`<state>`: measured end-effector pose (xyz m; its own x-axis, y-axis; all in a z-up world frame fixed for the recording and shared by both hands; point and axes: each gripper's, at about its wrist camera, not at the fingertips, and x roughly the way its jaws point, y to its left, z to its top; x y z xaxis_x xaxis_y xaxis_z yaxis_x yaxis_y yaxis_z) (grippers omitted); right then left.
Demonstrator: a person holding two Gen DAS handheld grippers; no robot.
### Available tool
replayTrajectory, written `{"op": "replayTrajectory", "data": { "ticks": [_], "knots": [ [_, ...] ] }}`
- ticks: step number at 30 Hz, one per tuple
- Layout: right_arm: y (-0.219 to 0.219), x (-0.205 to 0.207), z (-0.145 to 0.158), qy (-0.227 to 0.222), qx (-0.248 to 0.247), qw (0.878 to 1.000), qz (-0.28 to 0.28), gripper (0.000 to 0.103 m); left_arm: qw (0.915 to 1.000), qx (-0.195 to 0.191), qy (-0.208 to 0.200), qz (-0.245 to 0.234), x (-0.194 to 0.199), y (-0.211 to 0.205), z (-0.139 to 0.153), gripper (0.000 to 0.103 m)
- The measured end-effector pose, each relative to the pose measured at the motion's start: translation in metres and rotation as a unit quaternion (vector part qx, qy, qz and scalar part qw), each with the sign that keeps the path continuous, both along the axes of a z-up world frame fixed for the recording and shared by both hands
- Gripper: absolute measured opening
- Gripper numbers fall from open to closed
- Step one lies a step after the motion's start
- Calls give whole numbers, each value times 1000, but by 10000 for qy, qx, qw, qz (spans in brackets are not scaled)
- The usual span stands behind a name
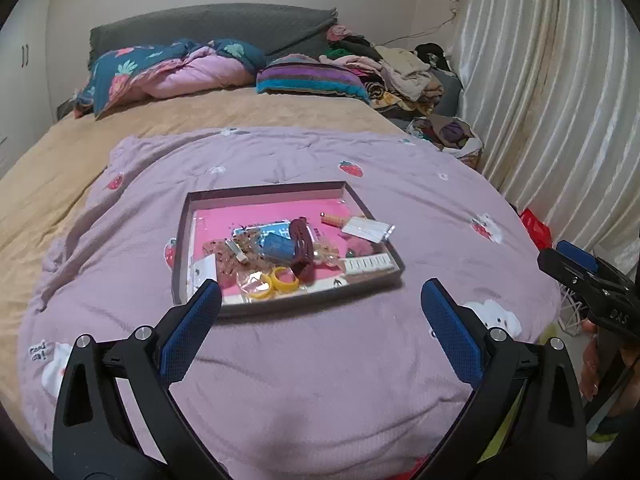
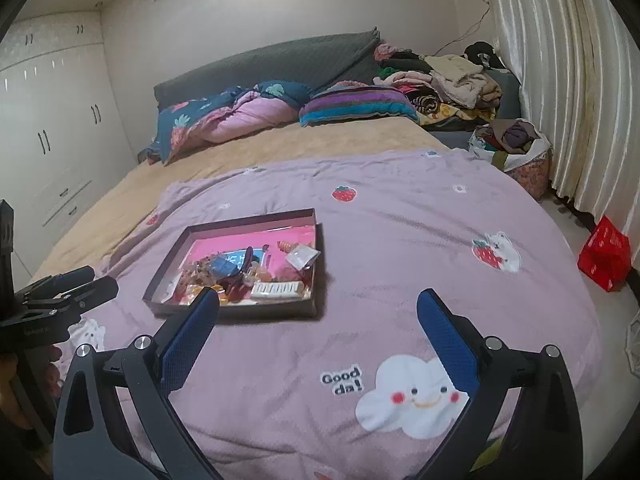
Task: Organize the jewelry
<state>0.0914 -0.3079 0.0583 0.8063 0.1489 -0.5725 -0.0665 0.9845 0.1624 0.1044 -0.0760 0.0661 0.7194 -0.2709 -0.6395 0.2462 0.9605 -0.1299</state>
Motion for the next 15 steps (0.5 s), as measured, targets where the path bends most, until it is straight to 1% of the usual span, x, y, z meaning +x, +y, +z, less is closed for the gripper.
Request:
{"op": "replayTrajectory", "data": {
  "ticks": [3,8,15],
  "knots": [
    [-3,-15,-6,9,11,10000,-22,99,10000,50,-33,-3,-14,-1,-4,93],
    [0,-31,-18,64,21,10000,-22,99,9999,127,58,80,-29,-1,-18,93],
    [15,-42,-40,189,37,9998,28,99,9995,155,209,168,-42,2,-41,93]
  ]
}}
